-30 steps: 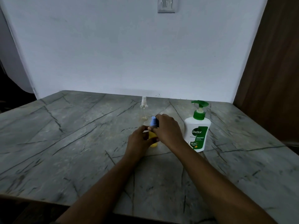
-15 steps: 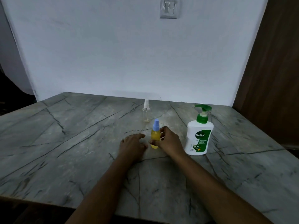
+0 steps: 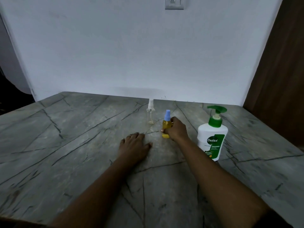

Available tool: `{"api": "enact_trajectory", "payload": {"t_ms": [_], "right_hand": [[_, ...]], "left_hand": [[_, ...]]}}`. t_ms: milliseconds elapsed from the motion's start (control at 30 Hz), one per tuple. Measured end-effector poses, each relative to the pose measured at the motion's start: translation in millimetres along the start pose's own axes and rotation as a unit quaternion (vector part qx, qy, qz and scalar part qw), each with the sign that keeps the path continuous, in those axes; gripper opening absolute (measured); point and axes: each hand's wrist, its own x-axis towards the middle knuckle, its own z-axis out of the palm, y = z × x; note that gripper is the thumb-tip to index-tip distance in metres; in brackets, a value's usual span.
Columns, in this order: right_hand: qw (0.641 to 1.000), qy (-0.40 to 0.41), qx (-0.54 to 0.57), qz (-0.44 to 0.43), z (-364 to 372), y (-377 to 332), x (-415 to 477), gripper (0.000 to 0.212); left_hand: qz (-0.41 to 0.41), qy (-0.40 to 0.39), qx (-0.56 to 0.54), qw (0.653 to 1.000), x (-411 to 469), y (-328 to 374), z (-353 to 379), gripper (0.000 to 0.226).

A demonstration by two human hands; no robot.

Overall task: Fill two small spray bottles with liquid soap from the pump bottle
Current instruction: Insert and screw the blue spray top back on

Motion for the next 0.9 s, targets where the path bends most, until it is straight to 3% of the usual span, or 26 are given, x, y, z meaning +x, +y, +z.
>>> {"api": "enact_trajectory", "payload": {"t_ms": [200,433,500,600,667,767,833,900], "right_hand": [[0.996,0.078,0.019,0.025,11.9,1.6,34.3,0.027],[0.994,0.098,0.033,0.031,19.3,6.7,56.8,0.023],[0.995,0.095,0.022,0.031,19.8,7.5,58.5,0.029],[0.994,0.105,0.021,0.027,18.6,6.1,52.3,0.061],[0.983,0.177,0.04,-0.011,17.5,0.8,39.5,0.061],[0.939,0.294,0.074,-0.161,18.7,-11.9,17.3,0.033],[0.95,0.233,0.098,-0.182,22.4,-23.7,15.2,0.029],[0.985,0.095,0.091,-0.107,30.1,-33.1,24.6,0.046]], "left_hand": [[-0.027,0.02,0.02,0.999,0.5,-4.2,5.1,0.072],[-0.022,0.018,0.008,1.0,1.3,-5.5,5.7,0.07],[-0.023,0.027,0.001,0.999,0.8,-5.9,5.9,0.069],[-0.024,0.034,-0.019,0.999,1.4,-6.7,5.3,0.067],[-0.028,0.049,-0.029,0.998,2.7,-7.9,4.5,0.063],[-0.035,0.062,-0.046,0.996,2.4,-9.0,4.5,0.059],[-0.045,0.066,-0.036,0.996,1.0,-8.5,4.2,0.061],[-0.053,0.065,-0.021,0.996,-0.6,-8.1,3.4,0.062]]}}
